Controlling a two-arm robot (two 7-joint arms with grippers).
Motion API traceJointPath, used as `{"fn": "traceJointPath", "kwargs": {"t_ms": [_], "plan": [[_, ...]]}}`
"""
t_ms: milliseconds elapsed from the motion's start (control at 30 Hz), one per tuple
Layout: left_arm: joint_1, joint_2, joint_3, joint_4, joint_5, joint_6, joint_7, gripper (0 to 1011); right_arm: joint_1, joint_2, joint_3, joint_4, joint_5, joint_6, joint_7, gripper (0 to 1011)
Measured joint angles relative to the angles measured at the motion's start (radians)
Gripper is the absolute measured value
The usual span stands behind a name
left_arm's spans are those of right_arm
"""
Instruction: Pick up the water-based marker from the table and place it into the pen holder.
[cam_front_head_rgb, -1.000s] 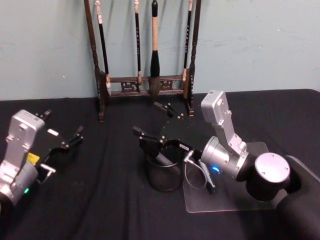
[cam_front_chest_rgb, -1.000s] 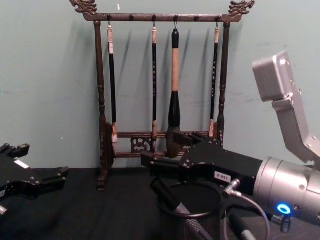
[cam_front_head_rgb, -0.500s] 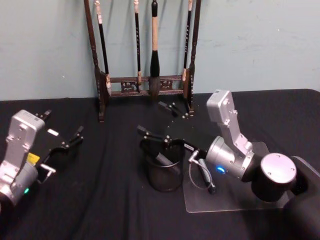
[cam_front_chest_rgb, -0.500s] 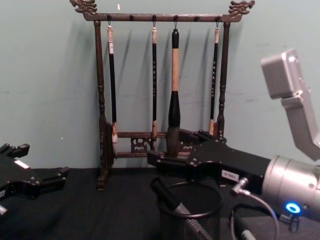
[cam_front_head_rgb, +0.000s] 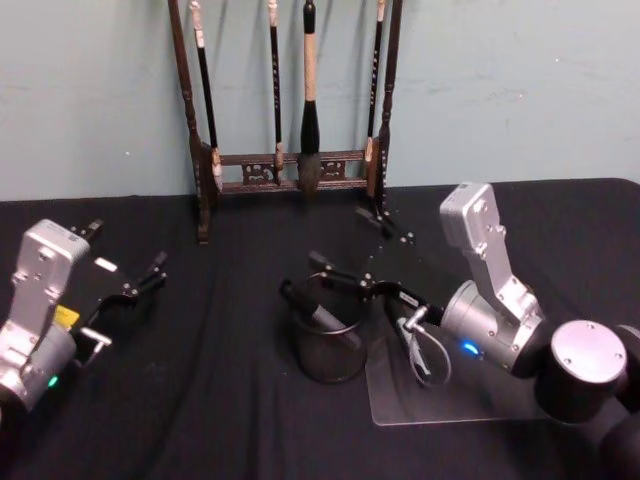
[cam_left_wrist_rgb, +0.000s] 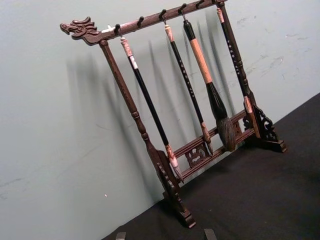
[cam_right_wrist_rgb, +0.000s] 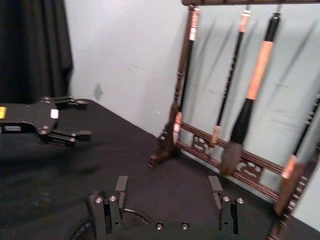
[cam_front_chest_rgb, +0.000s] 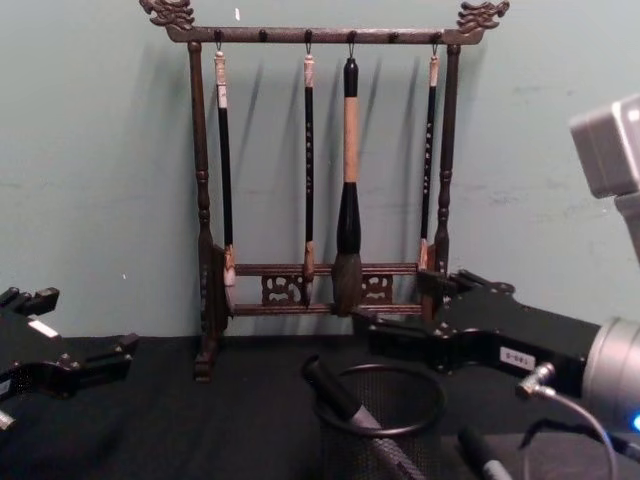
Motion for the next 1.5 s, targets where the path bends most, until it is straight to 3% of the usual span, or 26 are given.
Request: {"fn": "traceJointPath", "kwargs": {"t_ms": [333,767,1500], "plan": [[0.000,0.000,0.000,0.000,0.000,0.000,0.000,1009,-0.079,0.017,0.057,-0.099,-0.027,0.077,-0.100,1002],[0.000,0.000,0.000,0.000,0.000,0.000,0.000,1009,-0.147,0.005,0.120,-0.161,-0.050,0.149,-0.183,1002],[0.000,0.000,0.000,0.000,0.000,0.000,0.000,1009,-0.174,-0.043,0.163,-0.127,-0.110,0.300,-0.241,1003]]}}
